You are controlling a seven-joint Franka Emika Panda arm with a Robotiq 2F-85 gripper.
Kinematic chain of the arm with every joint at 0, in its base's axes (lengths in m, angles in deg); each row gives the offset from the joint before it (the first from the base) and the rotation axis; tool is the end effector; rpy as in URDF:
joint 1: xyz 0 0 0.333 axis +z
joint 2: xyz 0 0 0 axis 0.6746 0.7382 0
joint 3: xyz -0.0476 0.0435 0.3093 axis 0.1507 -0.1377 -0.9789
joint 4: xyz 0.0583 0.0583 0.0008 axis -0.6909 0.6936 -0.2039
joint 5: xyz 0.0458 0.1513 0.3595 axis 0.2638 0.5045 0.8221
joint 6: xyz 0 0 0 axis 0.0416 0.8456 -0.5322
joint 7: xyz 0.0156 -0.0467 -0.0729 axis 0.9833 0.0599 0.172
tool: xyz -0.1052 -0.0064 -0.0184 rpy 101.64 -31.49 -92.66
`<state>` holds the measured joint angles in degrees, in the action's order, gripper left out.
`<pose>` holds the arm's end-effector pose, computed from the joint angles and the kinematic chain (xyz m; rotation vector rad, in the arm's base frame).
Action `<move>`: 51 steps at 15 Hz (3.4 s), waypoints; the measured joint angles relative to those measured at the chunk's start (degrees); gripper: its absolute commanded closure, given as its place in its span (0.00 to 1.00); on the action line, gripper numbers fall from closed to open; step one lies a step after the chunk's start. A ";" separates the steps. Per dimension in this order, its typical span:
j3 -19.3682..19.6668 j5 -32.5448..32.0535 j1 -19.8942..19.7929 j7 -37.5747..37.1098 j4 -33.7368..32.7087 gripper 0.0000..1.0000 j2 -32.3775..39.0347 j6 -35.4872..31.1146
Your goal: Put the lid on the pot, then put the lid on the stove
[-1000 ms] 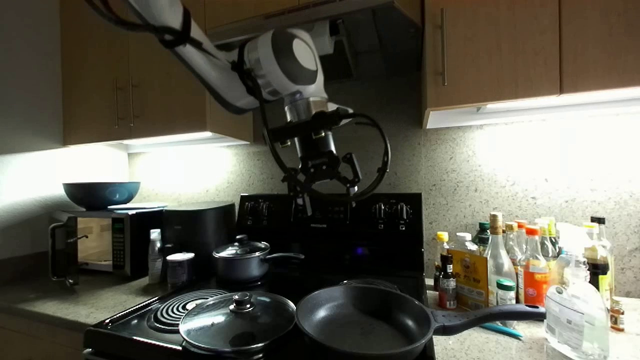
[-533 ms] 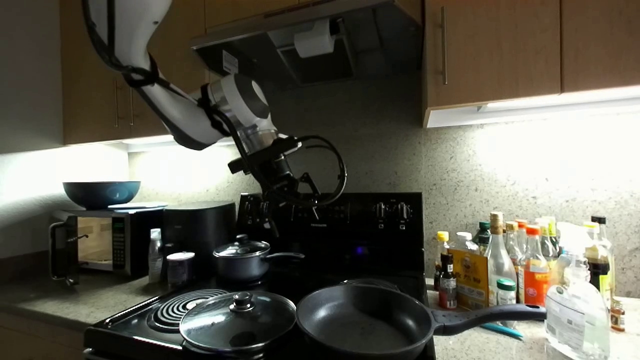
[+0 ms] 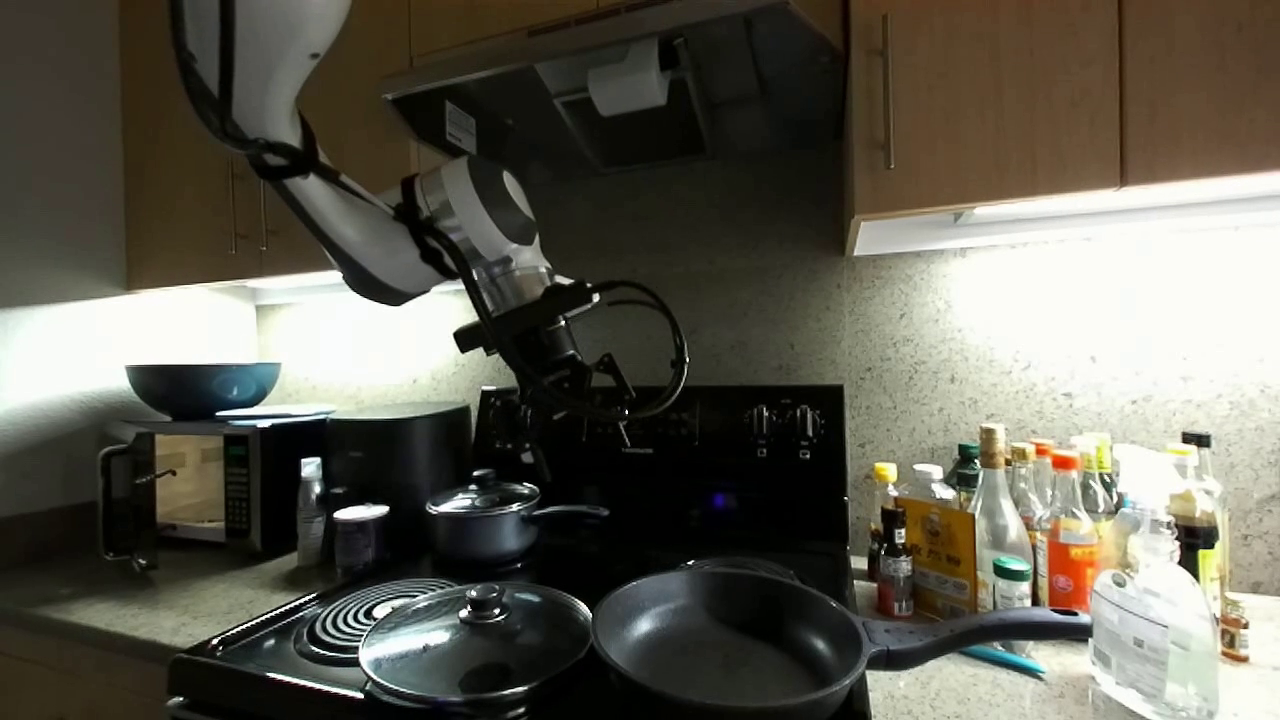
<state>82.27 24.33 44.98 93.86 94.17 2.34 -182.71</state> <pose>0.4955 0.0461 0.4468 2.7022 0.5636 0.0131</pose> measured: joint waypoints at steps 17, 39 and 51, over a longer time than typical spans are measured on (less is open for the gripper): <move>-0.68 12.18 2.93 13.48 -5.70 0.00 12.34 -0.94; -4.33 13.18 6.69 11.26 -12.68 0.00 25.00 4.31; -4.34 14.27 6.40 13.98 -12.81 0.00 26.72 2.90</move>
<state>77.93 38.60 51.38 107.84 81.36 29.06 -179.80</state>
